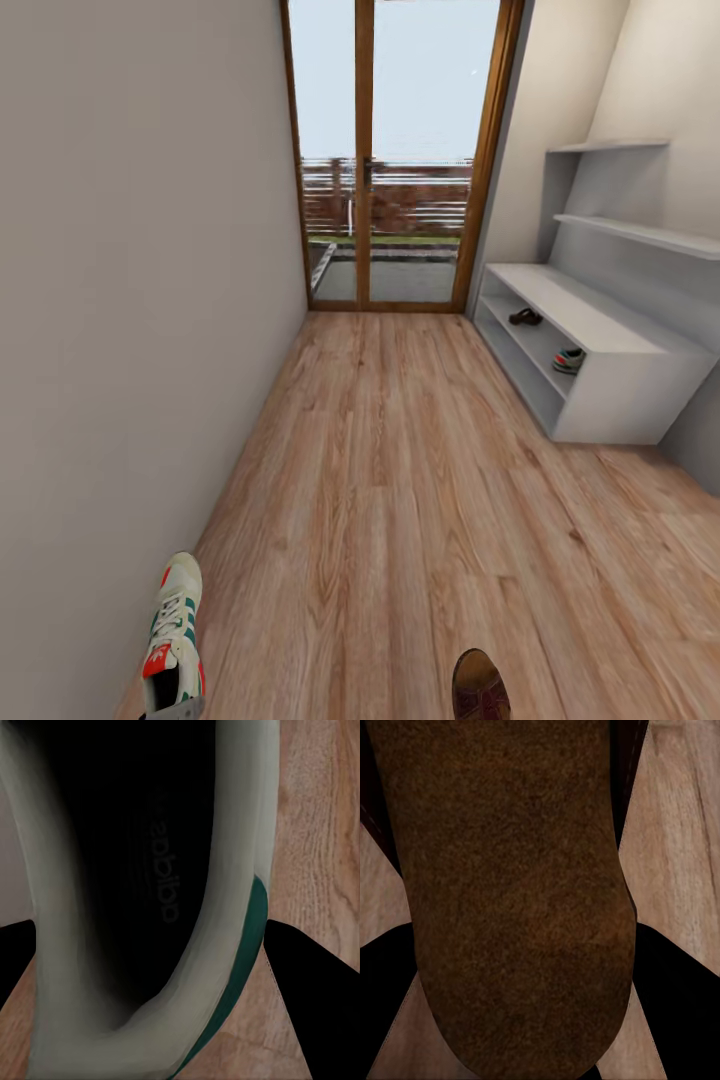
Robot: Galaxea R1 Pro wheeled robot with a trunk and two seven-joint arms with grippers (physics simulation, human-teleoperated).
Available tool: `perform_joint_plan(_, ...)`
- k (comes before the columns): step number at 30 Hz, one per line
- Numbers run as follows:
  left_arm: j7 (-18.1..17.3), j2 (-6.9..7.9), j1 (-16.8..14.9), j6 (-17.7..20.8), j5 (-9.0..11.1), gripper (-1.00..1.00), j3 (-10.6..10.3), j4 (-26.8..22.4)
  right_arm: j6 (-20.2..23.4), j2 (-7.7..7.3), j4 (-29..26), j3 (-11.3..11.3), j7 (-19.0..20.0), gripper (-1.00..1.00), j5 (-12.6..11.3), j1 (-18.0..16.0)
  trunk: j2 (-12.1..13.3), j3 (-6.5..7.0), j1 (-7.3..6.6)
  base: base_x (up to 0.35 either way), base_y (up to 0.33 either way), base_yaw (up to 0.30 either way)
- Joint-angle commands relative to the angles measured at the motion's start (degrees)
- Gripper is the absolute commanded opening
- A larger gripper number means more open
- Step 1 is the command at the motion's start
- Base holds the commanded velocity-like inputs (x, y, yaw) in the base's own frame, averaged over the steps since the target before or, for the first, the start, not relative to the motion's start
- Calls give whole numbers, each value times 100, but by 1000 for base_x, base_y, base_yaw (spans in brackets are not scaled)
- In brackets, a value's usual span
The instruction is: Pick up the two gym shoes and the two sandals from the corridor floor and place them onto the hallstand (shoe rack) in the corridor, making sure they are on the rack and not on the floor. Arrange them so the two gym shoes are next to each other and the two sandals are next to each other.
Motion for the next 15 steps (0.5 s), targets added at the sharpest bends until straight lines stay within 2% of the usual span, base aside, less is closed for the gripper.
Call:
perform_joint_plan(1,19,-1,-5,-21,-60,-100,28,5,-15,3,2,-28,-34,-100,61,-3,-2,-5,3,339,0,0)
perform_joint_plan(15,19,-1,-5,-17,-60,-100,28,5,-14,3,2,-28,-34,-100,63,-2,-2,-5,3,339,0,0)
